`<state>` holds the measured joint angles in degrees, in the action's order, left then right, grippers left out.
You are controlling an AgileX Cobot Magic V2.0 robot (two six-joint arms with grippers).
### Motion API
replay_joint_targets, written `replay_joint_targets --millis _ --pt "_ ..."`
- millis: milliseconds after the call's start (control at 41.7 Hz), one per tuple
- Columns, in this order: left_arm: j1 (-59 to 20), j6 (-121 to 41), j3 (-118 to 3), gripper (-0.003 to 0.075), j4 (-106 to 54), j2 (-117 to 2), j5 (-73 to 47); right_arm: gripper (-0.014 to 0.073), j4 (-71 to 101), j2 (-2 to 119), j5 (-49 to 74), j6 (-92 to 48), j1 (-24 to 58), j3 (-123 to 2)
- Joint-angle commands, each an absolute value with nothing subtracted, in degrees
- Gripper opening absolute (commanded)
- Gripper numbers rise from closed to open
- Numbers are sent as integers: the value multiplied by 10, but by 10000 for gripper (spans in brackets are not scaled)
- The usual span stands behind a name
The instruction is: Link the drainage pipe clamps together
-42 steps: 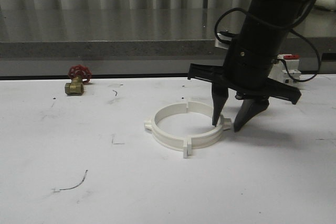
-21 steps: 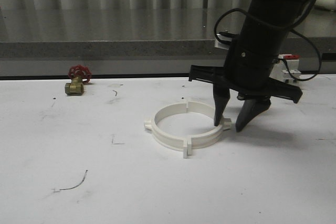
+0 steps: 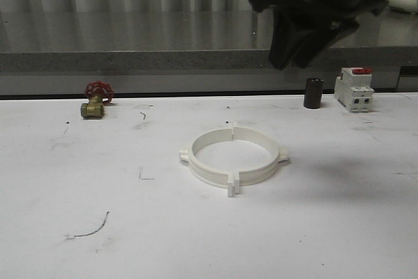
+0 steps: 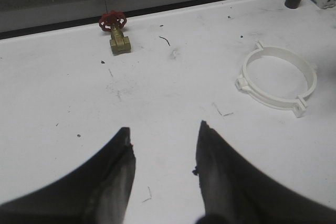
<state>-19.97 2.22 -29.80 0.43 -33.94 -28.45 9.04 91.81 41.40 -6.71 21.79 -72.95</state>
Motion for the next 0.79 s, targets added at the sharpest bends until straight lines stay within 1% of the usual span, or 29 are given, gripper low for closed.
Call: replay_joint_targets --millis 0,144,216,288,384,456,768 --pt "-199 23 -314 283 0 -340 -243 336 84 834 368 -125 216 -715" --pt "-199 23 -314 283 0 -340 -243 336 56 753 324 -124 210 -656" --pt "-199 23 -314 283 0 -340 -243 335 47 710 316 -99 203 -615" --pt "-199 23 -314 283 0 -340 -243 335 27 673 302 -26 198 -578" --pt "-199 23 -314 283 0 -340 -243 335 -41 622 297 81 196 -537" --pt "-199 23 -314 283 0 -340 -243 335 -62 585 297 111 196 -511" --pt "-199 23 -314 283 0 -340 -243 335 -62 425 305 113 196 -432"
